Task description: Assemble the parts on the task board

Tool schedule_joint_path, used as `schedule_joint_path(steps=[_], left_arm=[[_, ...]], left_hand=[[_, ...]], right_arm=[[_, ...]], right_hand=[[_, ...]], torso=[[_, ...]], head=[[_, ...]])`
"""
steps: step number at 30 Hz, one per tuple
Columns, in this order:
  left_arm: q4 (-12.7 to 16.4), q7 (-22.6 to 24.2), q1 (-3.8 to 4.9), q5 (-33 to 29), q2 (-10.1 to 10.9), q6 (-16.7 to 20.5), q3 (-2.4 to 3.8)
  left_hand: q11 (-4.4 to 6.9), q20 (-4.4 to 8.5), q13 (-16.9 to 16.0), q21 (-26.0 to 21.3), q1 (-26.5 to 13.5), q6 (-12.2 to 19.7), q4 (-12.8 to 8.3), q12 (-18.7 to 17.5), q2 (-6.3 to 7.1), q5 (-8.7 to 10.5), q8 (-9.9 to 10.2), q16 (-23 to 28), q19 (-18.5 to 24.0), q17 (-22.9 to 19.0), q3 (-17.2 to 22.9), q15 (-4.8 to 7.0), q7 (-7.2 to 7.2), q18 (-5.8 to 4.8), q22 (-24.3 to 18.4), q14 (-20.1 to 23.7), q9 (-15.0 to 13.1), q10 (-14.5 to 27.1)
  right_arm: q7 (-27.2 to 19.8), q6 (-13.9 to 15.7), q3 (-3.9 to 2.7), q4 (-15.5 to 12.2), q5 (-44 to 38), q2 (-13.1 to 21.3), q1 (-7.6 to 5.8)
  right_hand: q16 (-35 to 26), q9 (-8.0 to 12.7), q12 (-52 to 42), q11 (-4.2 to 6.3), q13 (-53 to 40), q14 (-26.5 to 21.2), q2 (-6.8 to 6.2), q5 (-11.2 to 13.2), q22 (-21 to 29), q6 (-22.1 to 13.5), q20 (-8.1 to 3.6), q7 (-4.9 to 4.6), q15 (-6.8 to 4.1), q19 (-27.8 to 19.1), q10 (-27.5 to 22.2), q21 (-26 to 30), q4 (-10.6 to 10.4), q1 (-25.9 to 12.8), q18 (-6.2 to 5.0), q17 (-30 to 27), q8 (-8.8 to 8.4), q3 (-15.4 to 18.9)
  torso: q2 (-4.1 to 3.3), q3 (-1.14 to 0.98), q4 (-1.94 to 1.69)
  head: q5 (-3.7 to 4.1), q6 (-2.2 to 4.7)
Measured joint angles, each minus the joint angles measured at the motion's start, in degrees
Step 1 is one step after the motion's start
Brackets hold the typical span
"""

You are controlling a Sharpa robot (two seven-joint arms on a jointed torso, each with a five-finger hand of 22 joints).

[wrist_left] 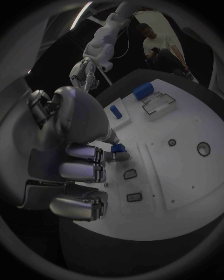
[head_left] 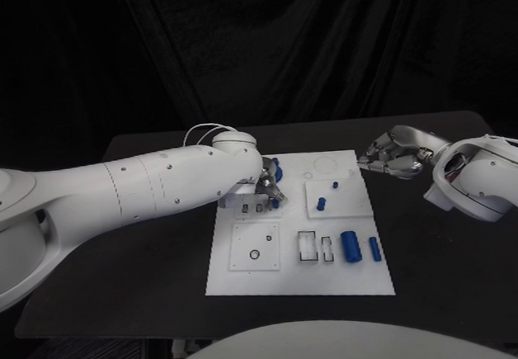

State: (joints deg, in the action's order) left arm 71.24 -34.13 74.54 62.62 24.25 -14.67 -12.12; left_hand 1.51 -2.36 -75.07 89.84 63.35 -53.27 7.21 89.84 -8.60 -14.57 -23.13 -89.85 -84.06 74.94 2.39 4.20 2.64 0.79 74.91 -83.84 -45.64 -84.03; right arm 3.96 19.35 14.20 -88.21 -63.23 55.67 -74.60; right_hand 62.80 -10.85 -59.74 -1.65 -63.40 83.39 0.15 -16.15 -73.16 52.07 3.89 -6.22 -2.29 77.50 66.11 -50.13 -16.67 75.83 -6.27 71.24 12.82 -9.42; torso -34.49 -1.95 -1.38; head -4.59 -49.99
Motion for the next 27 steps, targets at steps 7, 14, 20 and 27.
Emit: schedule_joint_path(steps=[7, 14, 20, 27], left_arm=[[0.0, 0.0, -0.04, 0.0, 0.0, -0.3, 0.04], [0.1, 0.0, -0.05, 0.0, 0.2, -0.3, 0.06], [0.8, 0.1, -0.13, 0.0, 0.8, 0.1, 0.02], [2.4, 0.2, -0.16, 0.0, 2.6, 1.2, 0.01]], left_hand=[[0.00, 0.00, 0.0, 0.0, 0.7, -0.2, -1.8, 0.0, 0.73, -2.91, 1.6, 0.0, 0.0, 0.0, 2.9, 0.00, -0.19, 0.00, 0.0, 0.0, -0.8, 0.0], [0.00, 0.00, 0.0, 0.0, -0.3, -1.1, -3.8, 0.0, 1.96, -6.92, 3.3, 0.0, 0.0, 0.0, 8.4, 0.00, -0.25, 0.00, 0.0, 0.0, -2.2, 0.0], [0.00, 0.00, 0.0, -0.2, -1.8, -1.7, -4.9, 0.0, 3.55, -9.13, 4.0, 0.0, 0.0, 0.0, 12.5, 0.00, -0.17, 0.01, 0.0, 0.0, -3.6, 0.0], [0.00, 0.00, 0.0, -0.2, -2.8, -2.1, -5.7, 0.0, 4.59, -10.63, 4.4, 0.0, 0.0, 0.0, 15.5, 0.00, -0.27, 0.01, 0.0, 0.0, -5.0, 0.0]], right_arm=[[0.0, -0.2, 0.00, 0.1, 0.0, -0.1, 0.10], [0.1, -0.3, 0.00, 0.1, 0.0, 0.0, 0.15], [0.1, -0.4, 0.00, 0.1, 0.0, 0.1, 0.22], [0.2, -0.5, 0.00, 0.1, 0.0, 0.3, 0.29]], right_hand=[[-0.3, 0.0, 0.0, 0.00, 0.0, 0.0, -0.22, 0.0, 0.1, 0.0, 0.00, 0.00, 0.00, 0.0, 0.0, 0.3, 0.0, -0.2, 0.00, -0.1, 0.00, 0.0], [-0.3, 0.0, 0.0, 0.00, 0.0, 0.0, -0.23, 0.0, 0.1, 0.0, 0.00, 0.00, 0.00, 0.0, 0.0, 0.3, 0.0, -0.2, 0.00, -0.1, 0.00, 0.0], [-0.3, 0.0, 0.0, 0.00, 0.1, 0.0, -0.23, 0.0, 0.1, 0.0, 0.00, 0.00, 0.00, 0.0, -0.4, 0.3, 0.0, -0.2, 0.00, -0.1, 0.00, 0.0], [-0.3, 0.0, 0.0, 0.00, 0.1, 0.0, -0.23, 0.0, 0.1, 0.0, 0.00, 0.00, 0.00, 0.0, -0.4, 0.3, 0.0, -0.2, 0.00, -0.1, 0.00, 0.0]], torso=[[0.00, 0.00, 0.08], [-0.03, -0.01, 0.04], [-0.07, -0.02, -0.01], [-0.07, -0.01, 0.01]], head=[[-0.15, 0.00], [0.79, 0.00], [1.01, 0.00], [0.88, 0.00]])
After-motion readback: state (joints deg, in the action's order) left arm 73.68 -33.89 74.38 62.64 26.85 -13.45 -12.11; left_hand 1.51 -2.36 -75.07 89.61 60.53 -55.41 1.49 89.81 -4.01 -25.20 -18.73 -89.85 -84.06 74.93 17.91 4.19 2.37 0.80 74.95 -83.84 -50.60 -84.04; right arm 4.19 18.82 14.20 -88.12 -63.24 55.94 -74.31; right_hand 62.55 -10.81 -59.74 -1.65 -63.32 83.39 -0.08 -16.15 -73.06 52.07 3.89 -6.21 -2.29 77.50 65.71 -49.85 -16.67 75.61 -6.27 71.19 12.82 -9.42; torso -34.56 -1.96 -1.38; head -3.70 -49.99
